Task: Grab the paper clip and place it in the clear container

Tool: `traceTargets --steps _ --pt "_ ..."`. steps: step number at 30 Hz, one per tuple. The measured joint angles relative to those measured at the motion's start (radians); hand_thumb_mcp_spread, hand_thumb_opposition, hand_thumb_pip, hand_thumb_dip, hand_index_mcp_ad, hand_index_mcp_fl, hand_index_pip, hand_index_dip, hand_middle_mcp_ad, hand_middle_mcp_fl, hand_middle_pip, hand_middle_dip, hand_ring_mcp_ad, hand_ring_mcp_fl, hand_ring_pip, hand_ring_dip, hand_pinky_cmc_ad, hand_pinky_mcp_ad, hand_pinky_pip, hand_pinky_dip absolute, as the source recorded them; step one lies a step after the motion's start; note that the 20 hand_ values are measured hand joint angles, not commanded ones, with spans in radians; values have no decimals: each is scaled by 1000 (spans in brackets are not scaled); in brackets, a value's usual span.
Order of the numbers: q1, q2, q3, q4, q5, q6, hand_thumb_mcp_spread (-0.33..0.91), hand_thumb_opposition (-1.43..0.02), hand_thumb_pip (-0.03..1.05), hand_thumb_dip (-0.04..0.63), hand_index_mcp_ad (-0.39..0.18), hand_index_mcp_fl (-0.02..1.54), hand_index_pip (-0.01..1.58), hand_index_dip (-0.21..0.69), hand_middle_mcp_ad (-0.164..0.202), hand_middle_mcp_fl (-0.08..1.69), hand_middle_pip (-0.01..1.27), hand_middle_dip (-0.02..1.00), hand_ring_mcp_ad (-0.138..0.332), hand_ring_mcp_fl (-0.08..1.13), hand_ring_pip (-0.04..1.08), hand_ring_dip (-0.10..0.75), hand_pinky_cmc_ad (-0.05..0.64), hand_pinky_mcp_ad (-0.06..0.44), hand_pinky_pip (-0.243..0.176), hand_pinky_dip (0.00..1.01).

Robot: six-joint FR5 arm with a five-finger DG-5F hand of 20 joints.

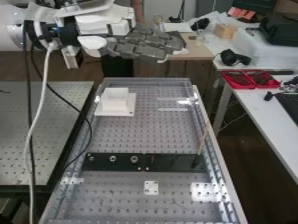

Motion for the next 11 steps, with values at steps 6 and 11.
traceTargets --steps 6,11 --pt "-3 2 -6 3 -3 0 499 -778 298 190 -98 473 93 396 59 147 148 126 182 35 113 -31 328 159 -77 159" --pt "-3 2 -6 4 -3 0 492 -778 298 190 -98 471 89 396 59 147 145 126 182 35 113 -31 333 159 -77 159"
